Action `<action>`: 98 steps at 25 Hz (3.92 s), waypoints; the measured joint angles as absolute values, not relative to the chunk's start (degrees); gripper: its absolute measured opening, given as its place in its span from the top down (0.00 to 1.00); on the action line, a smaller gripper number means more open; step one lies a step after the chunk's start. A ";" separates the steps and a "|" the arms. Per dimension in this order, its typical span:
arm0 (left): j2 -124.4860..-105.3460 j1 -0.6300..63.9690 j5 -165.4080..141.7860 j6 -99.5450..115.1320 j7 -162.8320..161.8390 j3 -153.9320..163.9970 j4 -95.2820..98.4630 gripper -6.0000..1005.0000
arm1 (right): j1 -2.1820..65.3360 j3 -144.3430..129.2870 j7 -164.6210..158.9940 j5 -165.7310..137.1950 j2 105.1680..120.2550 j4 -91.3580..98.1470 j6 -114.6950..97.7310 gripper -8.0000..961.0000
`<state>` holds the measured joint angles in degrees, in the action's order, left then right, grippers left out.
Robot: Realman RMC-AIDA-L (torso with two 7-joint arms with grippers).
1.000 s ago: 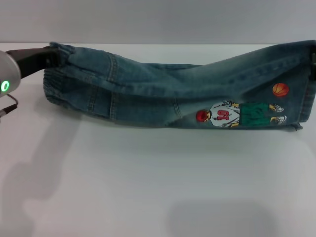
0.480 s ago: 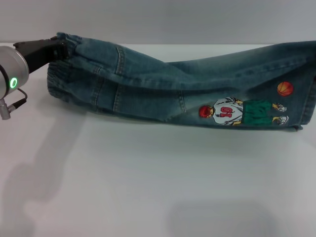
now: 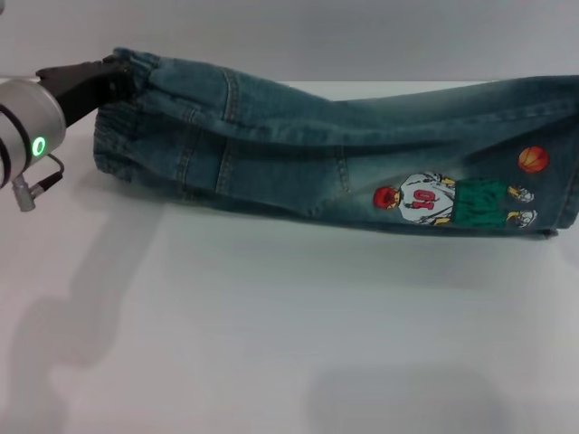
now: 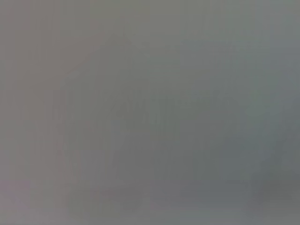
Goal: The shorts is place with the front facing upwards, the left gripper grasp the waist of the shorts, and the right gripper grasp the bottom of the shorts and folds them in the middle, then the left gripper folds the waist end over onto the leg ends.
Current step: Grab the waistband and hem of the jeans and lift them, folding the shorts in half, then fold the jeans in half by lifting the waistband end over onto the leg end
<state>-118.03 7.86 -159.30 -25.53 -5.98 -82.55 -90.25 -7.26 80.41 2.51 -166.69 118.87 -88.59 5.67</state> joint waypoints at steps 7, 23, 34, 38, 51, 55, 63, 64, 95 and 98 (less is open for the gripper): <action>-117.98 11.04 -158.47 -17.20 -5.43 -81.12 -84.13 0.90 | -5.36 82.75 -0.27 -166.52 118.76 -82.89 -1.79 0.89; -117.97 20.17 -158.66 -1.90 -5.01 -78.83 -67.44 0.62 | 1.42 88.21 1.34 -167.03 118.54 -71.19 -8.81 0.69; -117.79 17.26 -158.82 -4.54 -5.00 -78.41 -70.54 0.34 | -1.44 80.82 2.16 -166.94 118.93 -66.59 -25.09 0.23; -117.64 15.85 -158.93 -11.41 -5.01 -78.51 -72.97 0.19 | -1.10 78.24 1.94 -165.80 119.25 -63.17 -30.17 0.15; -117.70 12.83 -158.77 -26.59 -4.44 -80.93 -80.32 0.16 | 8.02 69.72 1.78 -155.77 119.09 -51.35 -31.04 0.35; -117.71 14.60 -158.63 -31.80 -4.27 -81.93 -80.40 0.16 | 10.02 66.50 1.76 -155.80 118.96 -51.02 -30.78 0.53; -117.83 16.44 -158.56 -36.84 -4.24 -82.64 -79.87 0.15 | 12.21 63.69 1.62 -155.70 119.30 -47.69 -30.63 0.89; -117.83 16.63 -158.52 -37.47 -4.23 -82.96 -79.64 0.15 | 12.31 63.60 1.61 -155.69 119.30 -47.28 -30.63 0.93; -117.83 21.15 -157.29 -37.95 -3.50 -85.88 -72.64 0.15 | 10.52 61.90 1.58 -155.65 119.01 -46.96 -30.84 0.99; -117.81 22.19 -157.27 -37.91 -3.18 -86.39 -70.94 0.15 | 10.52 61.87 1.58 -155.65 119.00 -47.07 -30.73 0.99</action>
